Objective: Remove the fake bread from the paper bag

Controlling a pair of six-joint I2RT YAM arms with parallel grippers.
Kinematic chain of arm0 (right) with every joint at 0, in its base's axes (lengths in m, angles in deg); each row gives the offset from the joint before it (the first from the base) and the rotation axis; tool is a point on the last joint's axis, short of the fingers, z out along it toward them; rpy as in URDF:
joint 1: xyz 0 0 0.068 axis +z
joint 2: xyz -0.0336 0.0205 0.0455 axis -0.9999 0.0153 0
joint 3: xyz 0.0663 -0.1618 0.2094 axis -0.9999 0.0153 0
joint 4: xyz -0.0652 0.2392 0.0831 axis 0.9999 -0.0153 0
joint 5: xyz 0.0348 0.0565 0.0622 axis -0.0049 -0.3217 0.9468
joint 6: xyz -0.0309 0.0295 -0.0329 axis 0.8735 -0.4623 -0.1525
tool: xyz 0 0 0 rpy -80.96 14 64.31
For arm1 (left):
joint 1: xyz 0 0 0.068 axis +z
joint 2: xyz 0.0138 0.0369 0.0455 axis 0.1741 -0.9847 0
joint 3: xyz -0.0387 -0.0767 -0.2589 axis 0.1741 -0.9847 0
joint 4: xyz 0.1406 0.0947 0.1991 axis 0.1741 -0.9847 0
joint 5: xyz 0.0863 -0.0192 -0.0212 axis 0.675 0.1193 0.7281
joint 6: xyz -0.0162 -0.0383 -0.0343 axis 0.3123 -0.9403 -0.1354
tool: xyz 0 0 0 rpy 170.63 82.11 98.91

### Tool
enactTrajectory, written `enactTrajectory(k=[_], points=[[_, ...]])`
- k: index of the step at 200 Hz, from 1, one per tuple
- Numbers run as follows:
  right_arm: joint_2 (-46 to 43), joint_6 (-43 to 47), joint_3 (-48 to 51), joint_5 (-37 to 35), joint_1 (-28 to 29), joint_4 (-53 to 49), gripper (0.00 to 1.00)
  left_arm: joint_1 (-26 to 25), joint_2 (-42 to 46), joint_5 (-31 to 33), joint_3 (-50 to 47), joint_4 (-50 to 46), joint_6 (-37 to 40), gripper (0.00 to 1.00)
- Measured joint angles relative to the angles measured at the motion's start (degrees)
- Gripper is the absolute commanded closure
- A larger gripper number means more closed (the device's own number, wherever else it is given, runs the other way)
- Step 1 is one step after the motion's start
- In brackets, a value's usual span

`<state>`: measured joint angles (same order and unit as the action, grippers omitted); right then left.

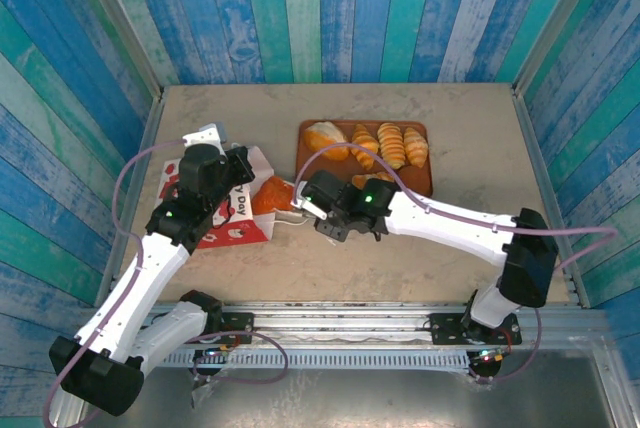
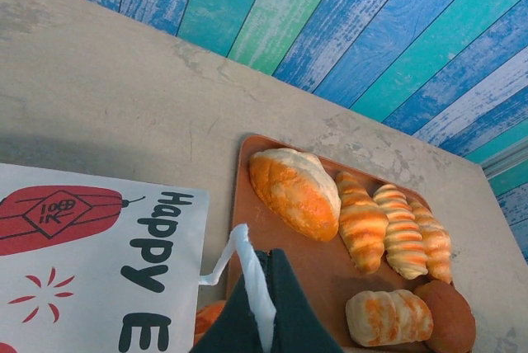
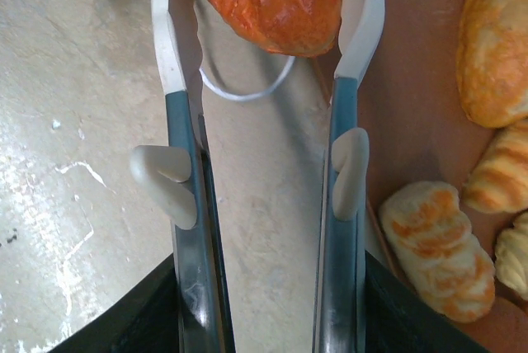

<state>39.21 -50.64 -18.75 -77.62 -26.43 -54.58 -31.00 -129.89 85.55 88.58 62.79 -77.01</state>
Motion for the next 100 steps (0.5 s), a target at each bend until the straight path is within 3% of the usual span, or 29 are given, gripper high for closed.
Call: enactTrajectory(k=[42, 100], points=[[-5.6, -0.8, 4.9, -1.9, -2.0, 0.7, 0.5, 0.0, 0.0, 0.0, 0.0, 0.4, 0.0, 1.0], [-9.5, -4.4, 9.1, -1.0, -9.4, 1.0, 0.49, 0.0, 0.4, 0.9, 0.0, 0.4, 0.0, 1.0]])
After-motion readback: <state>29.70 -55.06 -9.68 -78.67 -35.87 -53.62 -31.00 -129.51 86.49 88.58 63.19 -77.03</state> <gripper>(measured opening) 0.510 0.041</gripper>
